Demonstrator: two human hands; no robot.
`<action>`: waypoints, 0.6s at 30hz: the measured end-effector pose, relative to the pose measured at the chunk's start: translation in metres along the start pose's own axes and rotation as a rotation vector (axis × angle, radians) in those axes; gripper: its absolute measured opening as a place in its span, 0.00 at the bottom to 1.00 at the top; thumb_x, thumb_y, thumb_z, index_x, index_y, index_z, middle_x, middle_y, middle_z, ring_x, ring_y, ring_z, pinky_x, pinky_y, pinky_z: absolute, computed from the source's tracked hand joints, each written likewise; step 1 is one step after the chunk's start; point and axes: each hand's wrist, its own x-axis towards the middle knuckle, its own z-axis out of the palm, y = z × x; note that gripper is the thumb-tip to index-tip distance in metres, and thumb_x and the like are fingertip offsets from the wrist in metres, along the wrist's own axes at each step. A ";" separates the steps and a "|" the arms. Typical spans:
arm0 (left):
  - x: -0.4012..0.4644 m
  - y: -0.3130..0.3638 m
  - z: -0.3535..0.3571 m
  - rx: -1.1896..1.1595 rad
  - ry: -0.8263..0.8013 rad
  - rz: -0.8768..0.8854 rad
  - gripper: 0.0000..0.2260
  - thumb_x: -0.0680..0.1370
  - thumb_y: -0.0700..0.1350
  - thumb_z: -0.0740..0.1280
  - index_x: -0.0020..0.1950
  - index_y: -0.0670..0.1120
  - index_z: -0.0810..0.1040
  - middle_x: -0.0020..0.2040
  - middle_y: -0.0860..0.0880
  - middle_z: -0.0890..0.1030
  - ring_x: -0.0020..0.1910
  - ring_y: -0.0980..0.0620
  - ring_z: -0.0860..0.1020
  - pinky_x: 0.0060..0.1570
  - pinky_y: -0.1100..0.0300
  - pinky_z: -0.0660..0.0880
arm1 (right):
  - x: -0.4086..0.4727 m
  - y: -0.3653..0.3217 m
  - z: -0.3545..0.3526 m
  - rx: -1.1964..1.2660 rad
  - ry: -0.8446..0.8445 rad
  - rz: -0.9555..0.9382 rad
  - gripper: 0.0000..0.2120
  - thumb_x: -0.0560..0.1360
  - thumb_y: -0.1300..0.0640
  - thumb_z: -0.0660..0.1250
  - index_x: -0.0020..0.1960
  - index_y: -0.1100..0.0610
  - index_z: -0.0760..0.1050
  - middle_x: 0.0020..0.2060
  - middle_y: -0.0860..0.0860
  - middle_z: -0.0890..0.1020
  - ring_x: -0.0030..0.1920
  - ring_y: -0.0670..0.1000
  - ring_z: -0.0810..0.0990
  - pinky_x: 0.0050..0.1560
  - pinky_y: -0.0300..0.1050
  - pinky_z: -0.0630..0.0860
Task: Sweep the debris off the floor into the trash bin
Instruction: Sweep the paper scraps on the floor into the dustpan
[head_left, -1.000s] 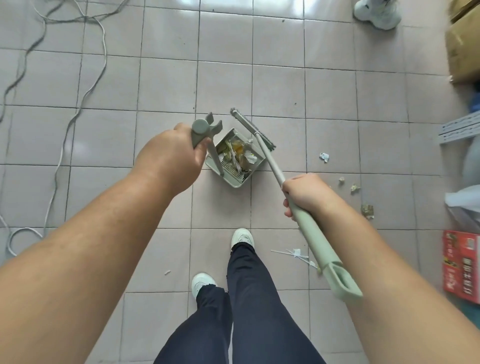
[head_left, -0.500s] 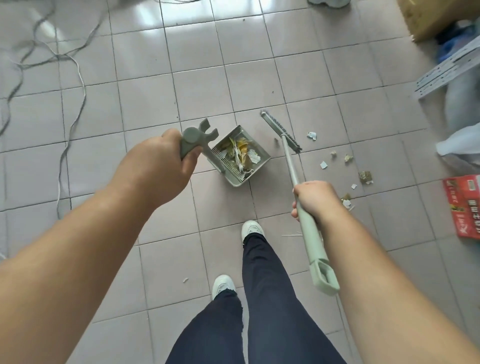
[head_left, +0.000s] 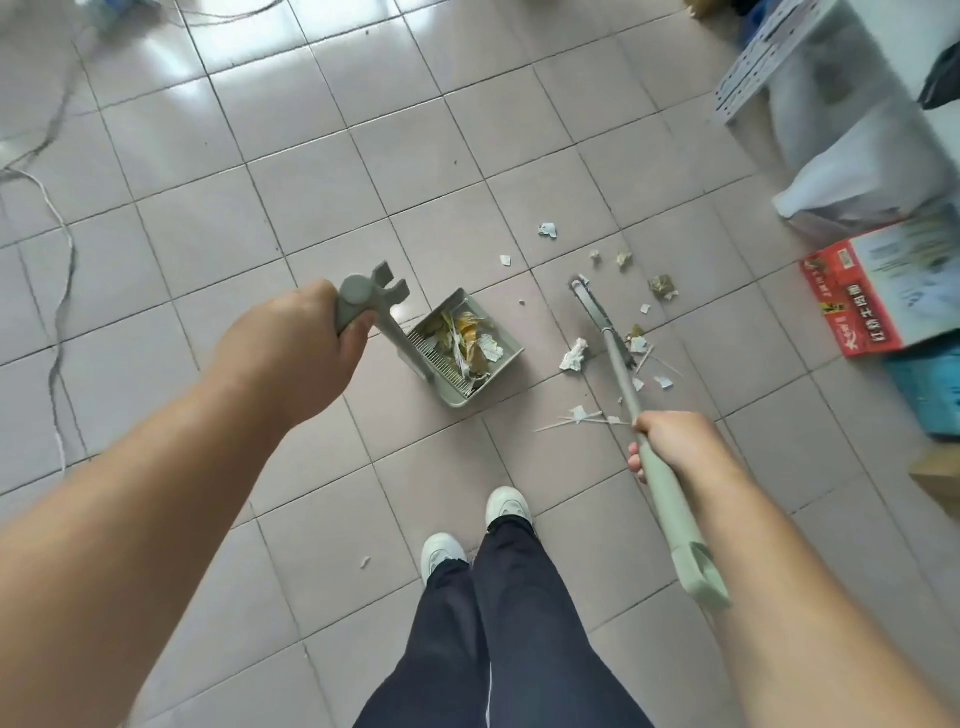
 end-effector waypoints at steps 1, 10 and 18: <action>0.001 0.002 0.001 0.008 -0.008 -0.004 0.15 0.78 0.55 0.56 0.43 0.43 0.67 0.36 0.47 0.71 0.39 0.41 0.71 0.37 0.53 0.69 | 0.008 0.002 -0.004 0.017 0.020 0.009 0.05 0.75 0.66 0.57 0.43 0.64 0.72 0.29 0.58 0.71 0.12 0.47 0.69 0.16 0.33 0.67; 0.033 0.030 0.007 0.102 -0.002 0.001 0.15 0.78 0.55 0.55 0.42 0.43 0.65 0.30 0.50 0.66 0.36 0.43 0.68 0.34 0.55 0.63 | 0.090 -0.035 -0.039 0.061 0.104 0.063 0.06 0.74 0.65 0.57 0.40 0.65 0.70 0.14 0.54 0.74 0.26 0.54 0.71 0.31 0.46 0.70; 0.075 0.053 0.002 0.150 0.031 -0.027 0.15 0.78 0.54 0.56 0.40 0.43 0.63 0.30 0.50 0.65 0.34 0.43 0.67 0.32 0.55 0.61 | 0.148 -0.106 -0.063 0.151 0.035 0.148 0.11 0.80 0.60 0.51 0.40 0.61 0.64 0.14 0.55 0.73 0.15 0.52 0.73 0.14 0.36 0.67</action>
